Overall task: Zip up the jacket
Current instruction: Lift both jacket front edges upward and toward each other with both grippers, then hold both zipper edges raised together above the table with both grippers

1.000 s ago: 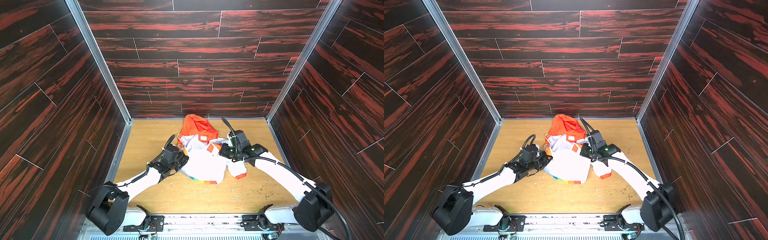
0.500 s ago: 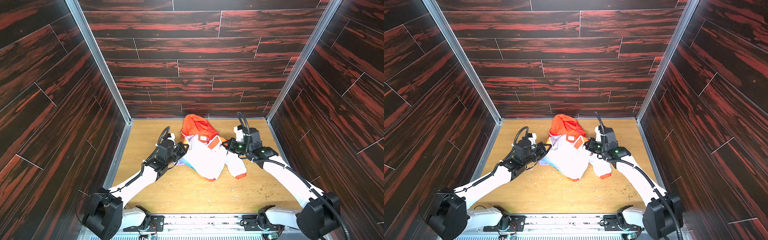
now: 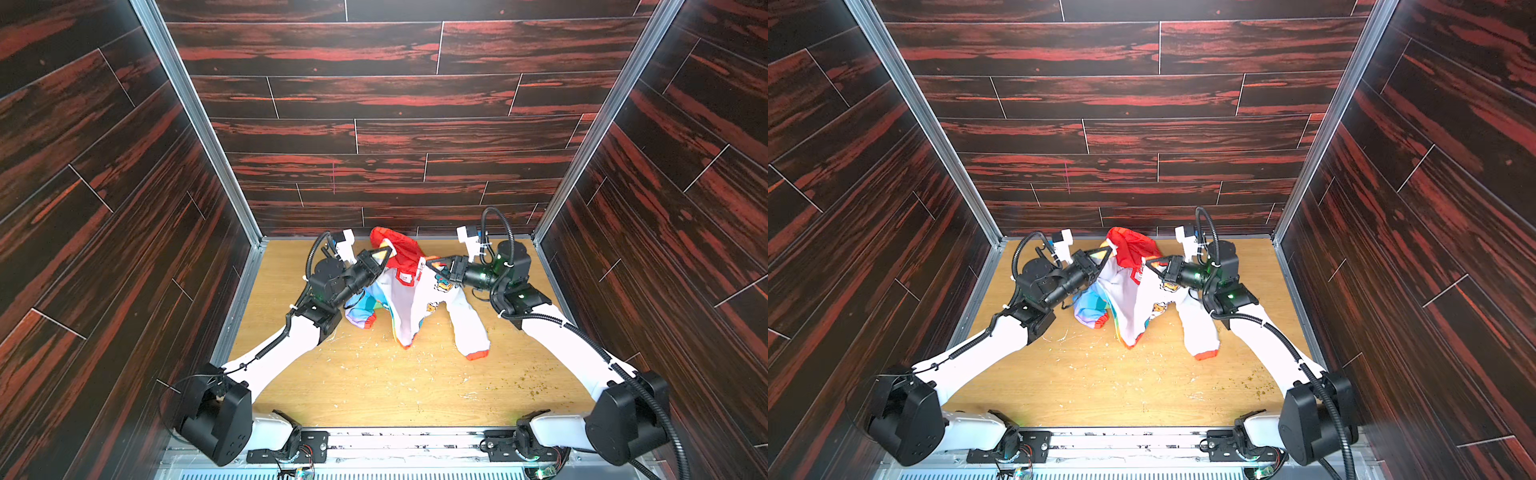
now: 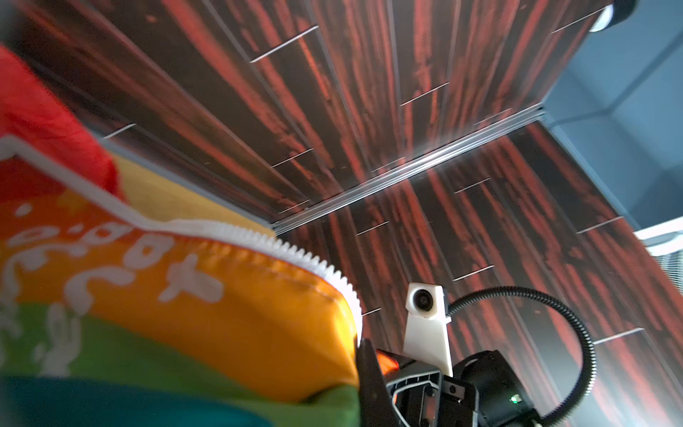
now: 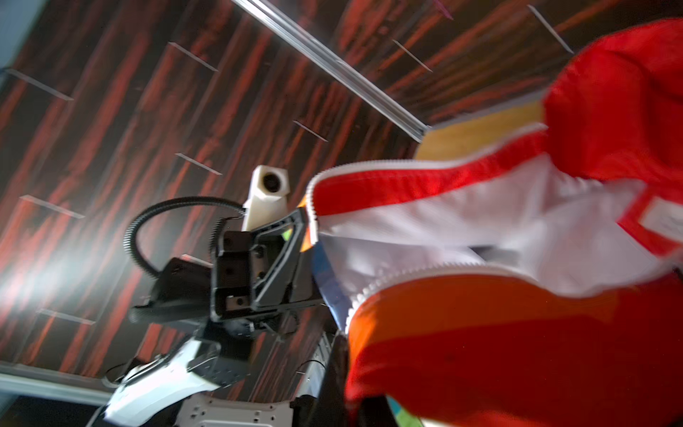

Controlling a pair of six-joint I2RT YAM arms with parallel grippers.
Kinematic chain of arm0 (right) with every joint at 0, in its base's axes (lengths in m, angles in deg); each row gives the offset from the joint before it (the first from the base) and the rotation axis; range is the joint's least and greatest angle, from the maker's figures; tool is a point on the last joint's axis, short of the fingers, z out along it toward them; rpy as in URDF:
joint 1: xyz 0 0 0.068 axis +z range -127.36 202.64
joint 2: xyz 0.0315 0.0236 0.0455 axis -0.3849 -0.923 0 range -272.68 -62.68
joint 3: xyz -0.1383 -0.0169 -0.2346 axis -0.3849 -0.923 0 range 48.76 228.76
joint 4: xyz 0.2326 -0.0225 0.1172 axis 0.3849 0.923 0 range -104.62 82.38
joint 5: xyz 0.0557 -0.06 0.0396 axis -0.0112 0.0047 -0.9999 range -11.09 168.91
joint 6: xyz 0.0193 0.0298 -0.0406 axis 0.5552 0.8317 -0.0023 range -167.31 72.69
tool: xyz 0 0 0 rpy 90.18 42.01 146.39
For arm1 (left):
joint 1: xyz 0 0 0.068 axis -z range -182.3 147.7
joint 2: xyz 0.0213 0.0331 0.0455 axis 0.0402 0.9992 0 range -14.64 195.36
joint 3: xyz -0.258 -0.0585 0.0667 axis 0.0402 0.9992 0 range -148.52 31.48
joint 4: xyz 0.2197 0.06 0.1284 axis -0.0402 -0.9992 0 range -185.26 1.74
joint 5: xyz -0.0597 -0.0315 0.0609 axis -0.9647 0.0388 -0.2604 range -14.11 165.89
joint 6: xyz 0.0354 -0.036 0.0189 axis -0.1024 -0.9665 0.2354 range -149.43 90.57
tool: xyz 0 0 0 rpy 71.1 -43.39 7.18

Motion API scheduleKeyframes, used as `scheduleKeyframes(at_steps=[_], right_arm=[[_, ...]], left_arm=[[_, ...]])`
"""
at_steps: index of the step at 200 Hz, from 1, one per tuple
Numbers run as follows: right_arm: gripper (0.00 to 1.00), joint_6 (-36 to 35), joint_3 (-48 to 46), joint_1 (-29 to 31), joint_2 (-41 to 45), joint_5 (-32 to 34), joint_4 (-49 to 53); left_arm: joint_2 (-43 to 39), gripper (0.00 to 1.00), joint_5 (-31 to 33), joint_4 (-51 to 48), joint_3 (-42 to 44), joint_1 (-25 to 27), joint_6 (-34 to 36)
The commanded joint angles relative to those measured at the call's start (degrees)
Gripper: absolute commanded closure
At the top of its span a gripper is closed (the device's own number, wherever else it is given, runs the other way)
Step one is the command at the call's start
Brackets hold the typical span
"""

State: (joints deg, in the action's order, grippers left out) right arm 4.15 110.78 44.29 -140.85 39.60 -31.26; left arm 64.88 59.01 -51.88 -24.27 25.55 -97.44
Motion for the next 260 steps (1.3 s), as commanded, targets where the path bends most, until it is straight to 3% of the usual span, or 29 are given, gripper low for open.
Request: scheduleKeyframes(at_steps=[1,64,94,149,260], right_arm=[[1.0,1.58,3.69,-0.31,-1.72,-3.3,-8.8],[1.0,13.03,4.29,-1.24,-9.29,-4.46,-28.4],[1.0,11.9,5.54,-1.35,-10.96,-2.85,-29.26],[1.0,17.1,6.04,-1.48,-15.77,-0.06,-40.67],[1.0,20.81,10.58,-1.43,-21.0,0.23,-44.14]], left_arm=[[1.61,1.0,-2.42,7.35,-4.58,-0.08,-2.0],[7.89,1.0,-2.76,14.94,-10.86,-0.08,-5.01],[10.58,1.0,-2.49,19.03,-12.06,0.0,-7.43],[13.24,1.0,-1.15,20.75,-12.98,0.33,-7.99],[18.12,1.0,-0.25,23.41,-15.36,0.42,-11.79]])
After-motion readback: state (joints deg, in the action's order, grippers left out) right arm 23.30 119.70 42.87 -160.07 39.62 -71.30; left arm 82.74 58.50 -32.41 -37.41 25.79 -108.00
